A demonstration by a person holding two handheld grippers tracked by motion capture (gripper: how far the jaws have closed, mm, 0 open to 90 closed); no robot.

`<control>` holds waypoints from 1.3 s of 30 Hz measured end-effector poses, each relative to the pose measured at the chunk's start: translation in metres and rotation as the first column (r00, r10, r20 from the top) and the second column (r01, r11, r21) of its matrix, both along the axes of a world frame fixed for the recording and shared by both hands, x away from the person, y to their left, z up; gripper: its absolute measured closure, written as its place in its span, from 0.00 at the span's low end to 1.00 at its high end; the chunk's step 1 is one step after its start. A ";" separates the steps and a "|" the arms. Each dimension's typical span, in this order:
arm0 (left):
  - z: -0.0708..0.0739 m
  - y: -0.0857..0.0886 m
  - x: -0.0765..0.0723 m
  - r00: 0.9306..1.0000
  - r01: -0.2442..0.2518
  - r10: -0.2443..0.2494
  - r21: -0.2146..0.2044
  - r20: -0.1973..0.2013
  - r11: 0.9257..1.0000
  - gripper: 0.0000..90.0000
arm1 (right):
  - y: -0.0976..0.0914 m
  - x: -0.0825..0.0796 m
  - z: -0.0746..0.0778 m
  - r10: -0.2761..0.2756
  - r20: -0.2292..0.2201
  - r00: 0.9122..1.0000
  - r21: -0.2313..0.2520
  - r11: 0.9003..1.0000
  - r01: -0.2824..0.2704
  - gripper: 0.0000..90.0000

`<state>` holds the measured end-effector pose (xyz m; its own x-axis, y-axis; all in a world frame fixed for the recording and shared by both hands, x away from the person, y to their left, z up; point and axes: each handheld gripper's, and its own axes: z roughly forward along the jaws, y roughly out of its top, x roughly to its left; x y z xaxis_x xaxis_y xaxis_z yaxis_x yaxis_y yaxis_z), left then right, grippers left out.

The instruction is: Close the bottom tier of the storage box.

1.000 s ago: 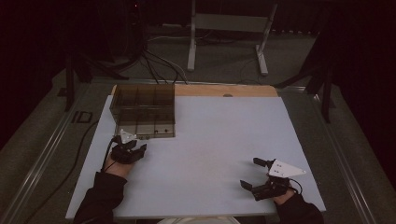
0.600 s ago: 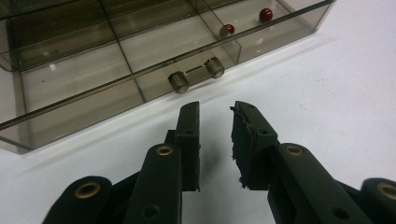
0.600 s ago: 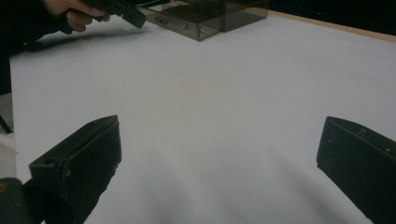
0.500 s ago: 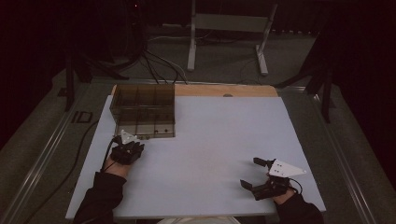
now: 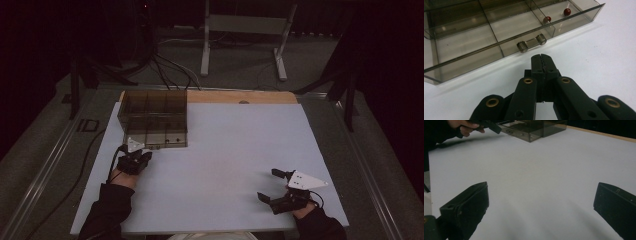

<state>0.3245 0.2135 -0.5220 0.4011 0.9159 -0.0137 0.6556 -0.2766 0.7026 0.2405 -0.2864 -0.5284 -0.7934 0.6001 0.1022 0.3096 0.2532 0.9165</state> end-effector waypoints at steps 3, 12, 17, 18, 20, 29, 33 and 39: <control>0.000 0.002 0.000 1.000 -0.004 0.004 -0.005 0.007 1.000 1.00 | 0.000 0.000 0.000 0.000 0.001 1.000 -0.001 1.000 0.000 0.00; 0.002 0.005 0.001 0.999 -0.021 0.022 -0.007 0.033 1.000 1.00 | 0.000 -0.001 0.000 0.005 0.002 1.000 -0.003 1.000 -0.005 0.00; 0.002 0.009 0.002 0.998 -0.039 0.039 -0.010 0.050 0.999 1.00 | 0.001 -0.001 0.000 0.009 0.003 1.000 -0.009 1.000 -0.009 0.00; 0.003 0.010 0.002 0.997 -0.044 0.045 -0.013 0.057 0.999 1.00 | 0.001 -0.001 0.000 0.011 0.005 1.000 -0.009 1.000 -0.011 0.00; 0.004 0.011 0.002 0.996 -0.050 0.051 -0.013 0.069 0.999 1.00 | 0.001 -0.002 0.001 0.013 0.007 1.000 -0.009 1.000 -0.013 0.00; 0.001 0.009 0.010 0.997 -0.037 0.037 0.000 0.070 0.999 1.00 | 0.002 -0.002 0.000 0.016 0.006 1.000 -0.020 1.000 -0.016 0.00; -0.001 0.008 0.013 0.998 -0.031 0.031 0.012 0.058 0.999 1.00 | 0.002 -0.002 0.000 0.014 0.006 1.000 -0.019 1.000 -0.014 0.00; -0.005 0.007 0.016 0.999 -0.031 0.029 0.040 0.045 0.999 1.00 | 0.001 -0.002 0.001 0.013 0.007 1.000 -0.013 1.000 -0.013 0.00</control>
